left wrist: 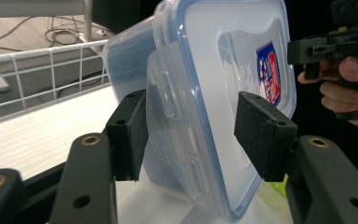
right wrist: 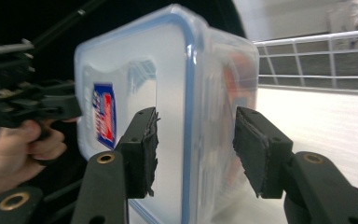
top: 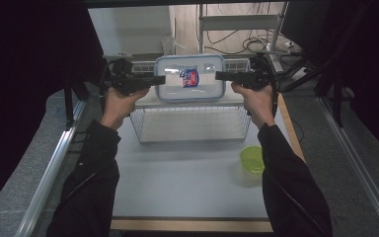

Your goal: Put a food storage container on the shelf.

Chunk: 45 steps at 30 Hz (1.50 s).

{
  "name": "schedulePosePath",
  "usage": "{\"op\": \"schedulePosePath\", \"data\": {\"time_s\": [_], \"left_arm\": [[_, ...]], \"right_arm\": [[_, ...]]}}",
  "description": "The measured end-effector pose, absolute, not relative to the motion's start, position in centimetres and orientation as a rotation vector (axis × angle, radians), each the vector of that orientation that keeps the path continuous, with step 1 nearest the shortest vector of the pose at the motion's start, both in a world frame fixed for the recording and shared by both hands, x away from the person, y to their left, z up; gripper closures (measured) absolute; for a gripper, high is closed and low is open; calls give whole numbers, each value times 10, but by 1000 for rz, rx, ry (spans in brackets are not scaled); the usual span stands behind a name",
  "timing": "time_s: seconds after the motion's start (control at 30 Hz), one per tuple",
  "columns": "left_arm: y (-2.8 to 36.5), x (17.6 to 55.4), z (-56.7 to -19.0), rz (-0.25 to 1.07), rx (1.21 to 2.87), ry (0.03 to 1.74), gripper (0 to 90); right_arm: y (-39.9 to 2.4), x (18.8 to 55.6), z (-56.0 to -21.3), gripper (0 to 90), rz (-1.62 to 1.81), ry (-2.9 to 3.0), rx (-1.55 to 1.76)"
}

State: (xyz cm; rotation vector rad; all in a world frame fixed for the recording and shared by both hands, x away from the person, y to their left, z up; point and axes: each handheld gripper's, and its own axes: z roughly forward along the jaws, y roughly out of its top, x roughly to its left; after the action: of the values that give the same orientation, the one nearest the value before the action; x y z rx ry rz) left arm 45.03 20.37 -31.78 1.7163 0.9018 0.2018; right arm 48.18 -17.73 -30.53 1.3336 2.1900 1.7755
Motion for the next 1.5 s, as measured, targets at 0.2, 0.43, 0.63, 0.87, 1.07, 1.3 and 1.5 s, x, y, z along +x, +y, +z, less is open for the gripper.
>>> {"op": "schedulePosePath", "data": {"time_s": [0.2, 0.43, 0.63, 0.87, 1.07, 1.3, 1.5], "left_arm": [[202, 455, -322, 200, 1717, 944, 338], [203, 462, -323, 209, 1707, 979, 281], [201, 459, -321, 360, 1754, 1003, 176], [201, 437, -321, 460, 1760, 934, 238], [197, 411, -329, 534, 1815, 878, 514], [194, 414, -348, 445, 1830, 898, 816], [190, 422, -350, 453, 1814, 940, 845]], "right_arm": [[-168, 482, -311, 478, 1670, 2202, 1343], [-168, 486, -321, 476, 1715, 2182, 1392], [-171, 484, -318, 491, 1749, 2154, 1388], [-176, 475, -314, 530, 1715, 2128, 1300], [-176, 456, -313, 755, 1635, 2133, 1186], [-156, 441, -327, 892, 1480, 2254, 1014], [-146, 448, -335, 892, 1443, 2261, 1028]]}}
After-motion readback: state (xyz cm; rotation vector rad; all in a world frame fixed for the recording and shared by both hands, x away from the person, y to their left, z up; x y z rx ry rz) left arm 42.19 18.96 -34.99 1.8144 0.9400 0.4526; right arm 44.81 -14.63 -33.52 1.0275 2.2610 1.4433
